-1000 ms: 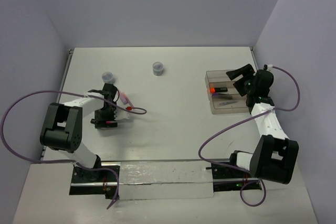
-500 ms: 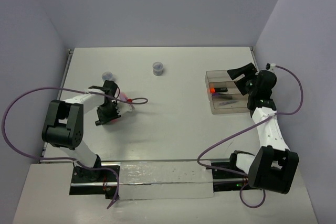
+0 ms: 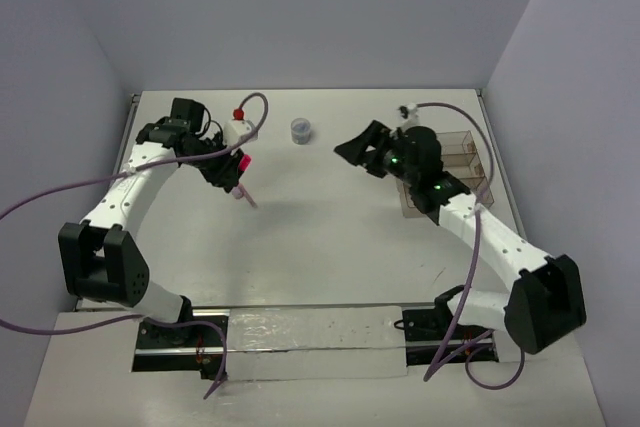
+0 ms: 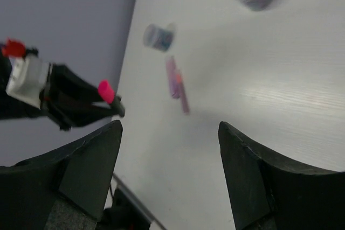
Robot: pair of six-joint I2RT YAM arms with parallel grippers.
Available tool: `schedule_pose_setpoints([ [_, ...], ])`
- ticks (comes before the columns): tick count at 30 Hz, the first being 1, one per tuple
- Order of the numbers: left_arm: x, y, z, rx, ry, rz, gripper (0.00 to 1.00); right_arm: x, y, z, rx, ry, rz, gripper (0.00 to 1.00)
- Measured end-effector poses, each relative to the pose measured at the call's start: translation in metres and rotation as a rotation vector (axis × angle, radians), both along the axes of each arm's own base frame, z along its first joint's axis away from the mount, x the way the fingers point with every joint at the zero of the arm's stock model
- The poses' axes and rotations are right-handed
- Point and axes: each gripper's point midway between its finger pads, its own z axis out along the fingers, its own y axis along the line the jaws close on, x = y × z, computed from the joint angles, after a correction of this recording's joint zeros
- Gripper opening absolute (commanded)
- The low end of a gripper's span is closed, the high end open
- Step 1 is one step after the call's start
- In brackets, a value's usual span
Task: Sort the stationery into containers
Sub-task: Place the stationery in the storage box.
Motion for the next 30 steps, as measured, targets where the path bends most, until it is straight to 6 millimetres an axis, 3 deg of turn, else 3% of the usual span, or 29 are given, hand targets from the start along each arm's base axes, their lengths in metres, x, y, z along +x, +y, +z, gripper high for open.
schedule_pose_setpoints([
  [2, 0.008, -0.011, 0.024, -0.074, -0.031, 0.028, 0.00, -0.001, 0.031, 0.007, 0.006, -0.011, 0.072, 0.79],
  [5, 0.007, -0.020, 0.044, -0.139, -0.046, 0.064, 0.00, 0.001, 0.071, 0.024, 0.029, -0.044, 0.152, 0.78],
  [14, 0.008, -0.039, 0.071, -0.231, -0.091, 0.122, 0.00, 0.003, 0.171, 0.041, 0.073, -0.086, 0.329, 0.73],
  [18, 0.009, -0.041, 0.075, -0.249, -0.088, 0.143, 0.00, 0.004, 0.197, 0.045, 0.084, -0.085, 0.357, 0.71],
  [25, 0.014, -0.044, 0.079, -0.270, -0.100, 0.160, 0.00, 0.013, 0.214, 0.040, 0.089, -0.059, 0.348, 0.63],
  [26, 0.015, -0.045, 0.080, -0.274, -0.102, 0.161, 0.00, 0.014, 0.215, 0.037, 0.088, -0.050, 0.345, 0.59],
  [30, 0.017, -0.046, 0.080, -0.275, -0.105, 0.177, 0.00, 0.019, 0.220, 0.019, 0.081, -0.005, 0.338, 0.18],
])
